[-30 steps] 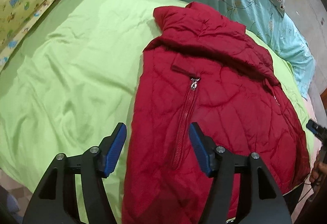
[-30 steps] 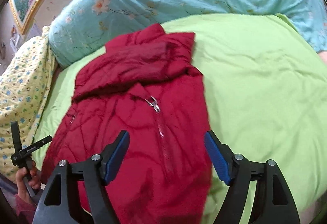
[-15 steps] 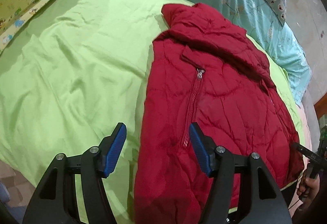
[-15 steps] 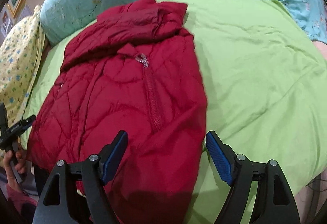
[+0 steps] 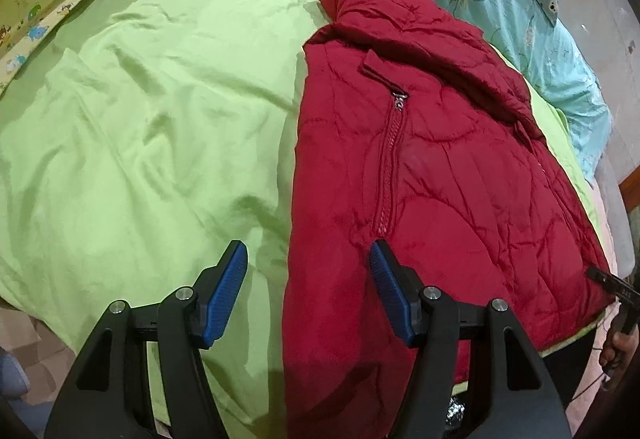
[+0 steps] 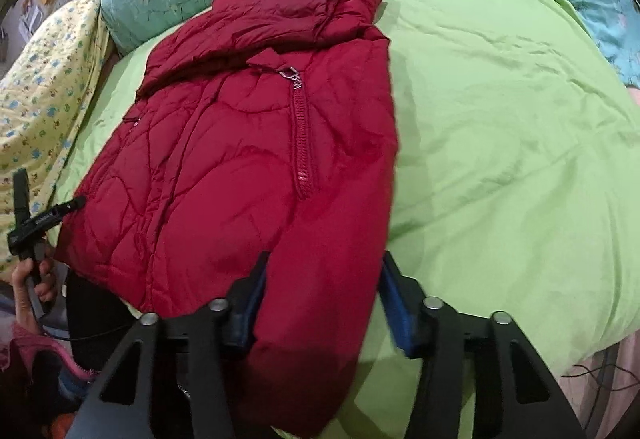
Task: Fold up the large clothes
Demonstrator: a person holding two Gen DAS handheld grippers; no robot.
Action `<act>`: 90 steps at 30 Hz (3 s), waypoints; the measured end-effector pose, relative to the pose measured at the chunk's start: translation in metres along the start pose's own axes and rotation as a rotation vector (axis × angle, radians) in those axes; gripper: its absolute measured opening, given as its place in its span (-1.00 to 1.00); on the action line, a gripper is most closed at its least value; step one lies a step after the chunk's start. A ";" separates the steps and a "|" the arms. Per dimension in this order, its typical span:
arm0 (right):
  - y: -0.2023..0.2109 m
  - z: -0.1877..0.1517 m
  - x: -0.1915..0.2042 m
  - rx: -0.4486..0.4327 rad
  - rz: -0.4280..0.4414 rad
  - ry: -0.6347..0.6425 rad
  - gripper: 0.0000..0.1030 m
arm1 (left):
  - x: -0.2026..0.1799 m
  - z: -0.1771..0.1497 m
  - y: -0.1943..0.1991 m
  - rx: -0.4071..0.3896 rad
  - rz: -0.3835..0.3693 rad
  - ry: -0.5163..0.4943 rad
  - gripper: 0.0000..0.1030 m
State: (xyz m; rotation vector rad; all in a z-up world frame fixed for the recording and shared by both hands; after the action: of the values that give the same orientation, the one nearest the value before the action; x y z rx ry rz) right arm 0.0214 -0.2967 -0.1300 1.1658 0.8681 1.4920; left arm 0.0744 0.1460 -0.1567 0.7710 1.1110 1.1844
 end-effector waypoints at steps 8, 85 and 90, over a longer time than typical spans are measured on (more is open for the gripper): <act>0.006 0.001 0.003 -0.046 0.057 -0.019 -0.21 | -0.002 -0.012 -0.002 0.041 -0.060 -0.006 0.30; 0.112 0.177 0.004 -0.535 0.357 -0.136 -0.58 | -0.061 0.169 0.106 -0.351 -0.355 0.007 -0.66; 0.109 0.192 0.001 -0.543 0.353 -0.145 -0.59 | -0.057 0.185 0.099 -0.354 -0.341 0.021 -0.66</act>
State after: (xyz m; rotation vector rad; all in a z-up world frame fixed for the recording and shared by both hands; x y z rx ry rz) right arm 0.1758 -0.3296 0.0250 1.0252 0.1331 1.7556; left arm 0.2183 0.1301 0.0057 0.2835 0.9683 1.0584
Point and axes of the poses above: each gripper's, at about its wrist camera, not at the fingertips, and y roughly against the way its jaws point, x to its left, z to its top, the point moved 10 cm from there along -y, roughly the way its jaws point, and after that the axes turned 11 degrees about x, right-handed, at the moved point
